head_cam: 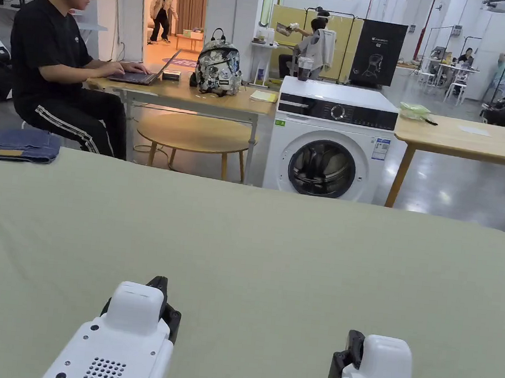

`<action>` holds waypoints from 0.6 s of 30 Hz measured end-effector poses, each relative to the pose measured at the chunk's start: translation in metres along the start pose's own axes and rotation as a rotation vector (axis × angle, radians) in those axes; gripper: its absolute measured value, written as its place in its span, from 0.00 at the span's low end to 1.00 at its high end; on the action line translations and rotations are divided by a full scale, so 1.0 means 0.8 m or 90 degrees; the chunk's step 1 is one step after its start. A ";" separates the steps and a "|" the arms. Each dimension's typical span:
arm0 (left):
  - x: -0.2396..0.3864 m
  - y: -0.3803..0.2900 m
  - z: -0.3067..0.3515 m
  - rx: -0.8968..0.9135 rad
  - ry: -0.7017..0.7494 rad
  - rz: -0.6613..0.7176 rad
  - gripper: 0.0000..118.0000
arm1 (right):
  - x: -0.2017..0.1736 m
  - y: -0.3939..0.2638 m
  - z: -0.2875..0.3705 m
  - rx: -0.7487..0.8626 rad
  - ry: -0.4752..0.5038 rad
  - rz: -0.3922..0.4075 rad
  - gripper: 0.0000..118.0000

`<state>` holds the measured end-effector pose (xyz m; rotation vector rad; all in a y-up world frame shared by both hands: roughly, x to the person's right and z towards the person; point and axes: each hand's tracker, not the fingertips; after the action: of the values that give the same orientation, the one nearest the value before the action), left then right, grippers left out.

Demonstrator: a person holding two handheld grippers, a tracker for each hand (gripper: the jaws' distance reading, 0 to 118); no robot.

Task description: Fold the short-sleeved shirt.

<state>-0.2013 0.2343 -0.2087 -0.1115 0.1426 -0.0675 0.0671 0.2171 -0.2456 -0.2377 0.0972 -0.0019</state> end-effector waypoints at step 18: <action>-0.031 -0.013 0.002 -0.006 0.038 0.054 0.00 | -0.012 0.010 0.006 0.050 -0.001 -0.006 0.00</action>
<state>-0.2258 0.2261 -0.2024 -0.1130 0.2078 0.0152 0.0582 0.2259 -0.2418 -0.1596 0.0946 -0.0148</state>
